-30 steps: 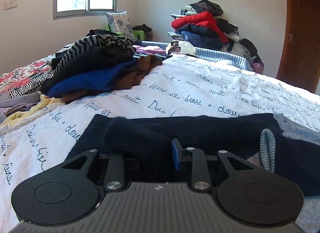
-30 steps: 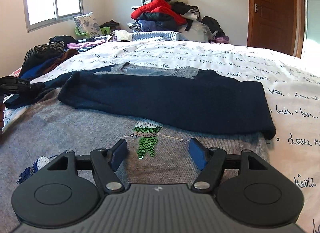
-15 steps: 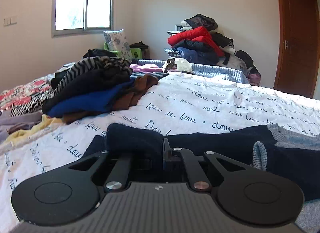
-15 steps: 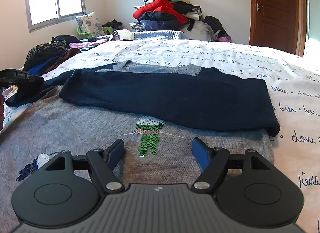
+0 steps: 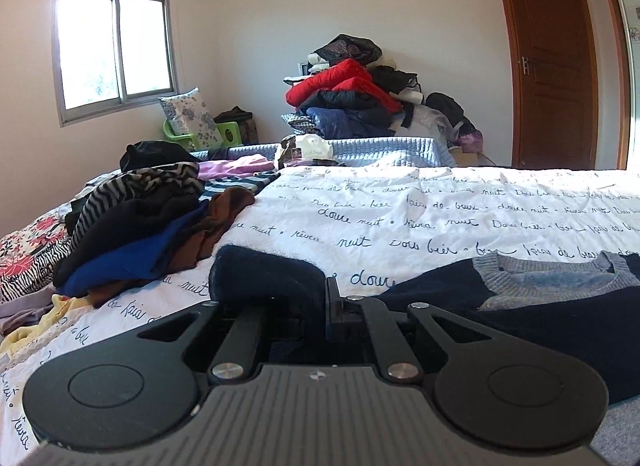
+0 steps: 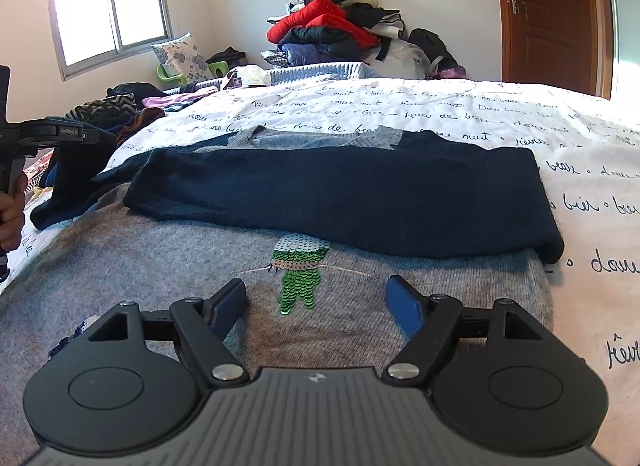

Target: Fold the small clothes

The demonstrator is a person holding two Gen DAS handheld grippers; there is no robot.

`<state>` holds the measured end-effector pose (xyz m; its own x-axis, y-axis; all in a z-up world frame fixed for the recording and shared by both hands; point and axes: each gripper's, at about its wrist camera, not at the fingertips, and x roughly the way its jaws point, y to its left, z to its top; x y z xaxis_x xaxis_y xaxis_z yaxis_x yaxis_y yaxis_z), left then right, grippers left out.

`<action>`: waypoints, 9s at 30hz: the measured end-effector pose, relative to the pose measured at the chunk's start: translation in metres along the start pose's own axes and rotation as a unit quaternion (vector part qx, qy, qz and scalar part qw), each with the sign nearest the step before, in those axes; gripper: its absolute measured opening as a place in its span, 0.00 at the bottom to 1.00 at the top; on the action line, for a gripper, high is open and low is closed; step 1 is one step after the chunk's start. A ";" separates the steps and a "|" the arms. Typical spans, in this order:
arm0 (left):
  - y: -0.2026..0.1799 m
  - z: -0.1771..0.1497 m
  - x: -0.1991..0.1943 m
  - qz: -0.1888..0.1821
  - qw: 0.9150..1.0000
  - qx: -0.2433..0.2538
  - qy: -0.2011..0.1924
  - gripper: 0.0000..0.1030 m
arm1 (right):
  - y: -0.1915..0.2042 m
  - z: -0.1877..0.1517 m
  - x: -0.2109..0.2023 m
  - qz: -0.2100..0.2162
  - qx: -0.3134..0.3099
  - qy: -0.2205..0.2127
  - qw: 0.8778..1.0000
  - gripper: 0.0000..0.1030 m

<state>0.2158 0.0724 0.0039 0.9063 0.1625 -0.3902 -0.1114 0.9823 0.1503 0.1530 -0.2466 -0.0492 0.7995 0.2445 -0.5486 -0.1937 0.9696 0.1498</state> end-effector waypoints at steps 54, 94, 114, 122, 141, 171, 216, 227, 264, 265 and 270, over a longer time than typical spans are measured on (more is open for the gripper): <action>-0.207 0.012 -0.037 -0.165 0.980 0.108 -0.015 0.09 | -0.030 -0.006 -0.013 -0.083 0.082 -0.029 0.993 0.99; -0.265 -0.016 -0.057 -0.218 0.965 0.148 0.003 0.09 | -0.034 -0.016 -0.033 -0.136 0.016 0.026 0.990 1.00; -0.288 -0.030 -0.067 -0.229 0.956 0.184 0.002 0.40 | -0.044 -0.022 -0.034 -0.122 0.030 0.020 0.992 1.00; -0.276 -0.028 -0.075 -0.271 0.950 0.156 0.000 0.77 | -0.045 -0.025 -0.036 -0.119 0.033 0.019 0.992 1.00; -0.233 -0.035 -0.038 -0.147 0.981 0.105 0.076 0.78 | -0.046 -0.026 -0.037 -0.117 0.034 0.018 0.992 1.00; -0.155 -0.080 -0.083 -0.122 0.985 0.042 0.117 0.83 | -0.037 -0.029 -0.041 -0.137 0.015 0.023 0.990 1.00; -0.131 -0.112 -0.119 -0.086 0.989 0.028 0.117 0.89 | -0.040 -0.029 -0.040 -0.128 0.023 0.026 0.991 1.00; -0.129 -0.117 -0.123 -0.082 0.991 0.021 0.099 0.90 | -0.040 -0.029 -0.040 -0.128 0.023 0.026 0.991 1.00; -0.094 -0.093 -0.157 -0.071 0.995 -0.011 0.063 0.90 | -0.041 -0.029 -0.040 -0.128 0.022 0.026 0.991 1.00; -0.093 -0.093 -0.158 -0.073 0.995 -0.013 0.064 0.90 | -0.041 -0.029 -0.040 -0.128 0.022 0.026 0.991 1.00; -0.088 -0.093 -0.163 -0.081 0.994 -0.015 0.069 0.90 | -0.041 -0.029 -0.040 -0.128 0.023 0.026 0.991 1.00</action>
<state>0.0402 -0.0317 -0.0308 0.8495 0.0119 -0.5275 0.0171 0.9986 0.0501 0.1124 -0.2952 -0.0576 0.7891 -0.0074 -0.6142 0.0378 0.9986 0.0366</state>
